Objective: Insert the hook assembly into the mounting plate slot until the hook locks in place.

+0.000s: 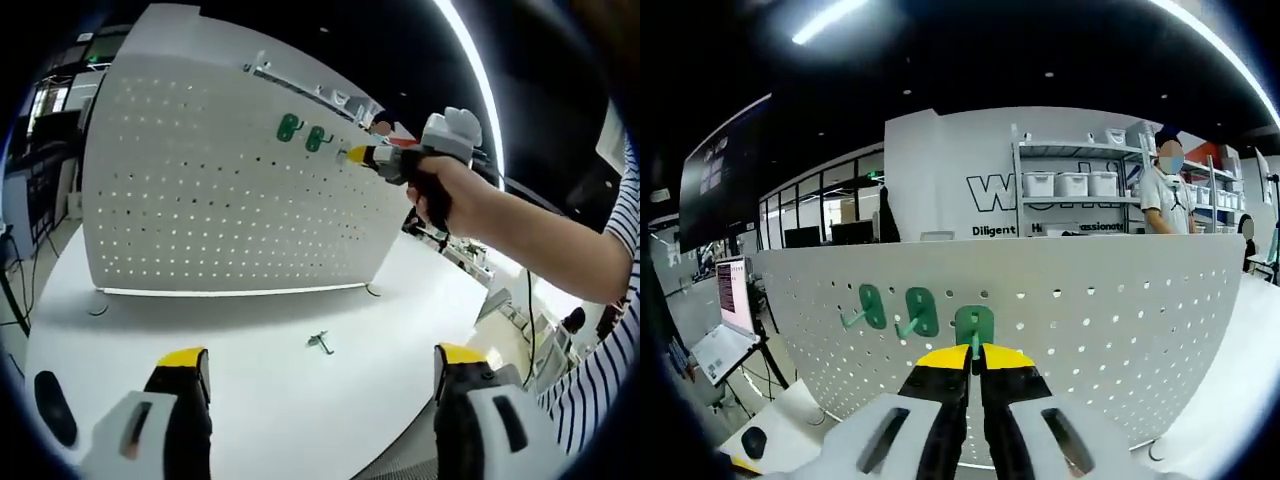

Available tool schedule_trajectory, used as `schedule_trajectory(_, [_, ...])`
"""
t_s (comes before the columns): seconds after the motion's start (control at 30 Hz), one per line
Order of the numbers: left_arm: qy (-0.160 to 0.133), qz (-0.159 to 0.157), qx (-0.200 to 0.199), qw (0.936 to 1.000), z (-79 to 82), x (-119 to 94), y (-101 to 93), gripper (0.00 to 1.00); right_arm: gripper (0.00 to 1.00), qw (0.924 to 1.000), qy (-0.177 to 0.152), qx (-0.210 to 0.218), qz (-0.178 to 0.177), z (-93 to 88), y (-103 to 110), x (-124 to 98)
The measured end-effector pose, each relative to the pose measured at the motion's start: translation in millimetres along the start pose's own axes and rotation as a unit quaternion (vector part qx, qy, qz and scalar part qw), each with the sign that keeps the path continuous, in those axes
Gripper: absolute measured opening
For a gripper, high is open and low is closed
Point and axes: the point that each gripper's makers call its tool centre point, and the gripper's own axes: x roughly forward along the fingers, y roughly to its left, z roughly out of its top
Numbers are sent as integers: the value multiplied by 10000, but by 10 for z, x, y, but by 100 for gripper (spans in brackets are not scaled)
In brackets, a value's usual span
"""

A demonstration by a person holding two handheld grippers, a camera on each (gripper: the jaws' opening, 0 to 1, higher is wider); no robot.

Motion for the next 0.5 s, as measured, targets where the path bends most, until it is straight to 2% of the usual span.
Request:
schedule_trajectory(0.4, [-22, 67, -122, 9999, -18, -27, 52, 94, 0, 9994, -249, -93, -233, 137, -47, 28])
schedule_trajectory(0.5, [-40, 68, -129, 9999, 0, -21, 59, 94, 0, 9995, -198, -44, -240, 112, -49, 67])
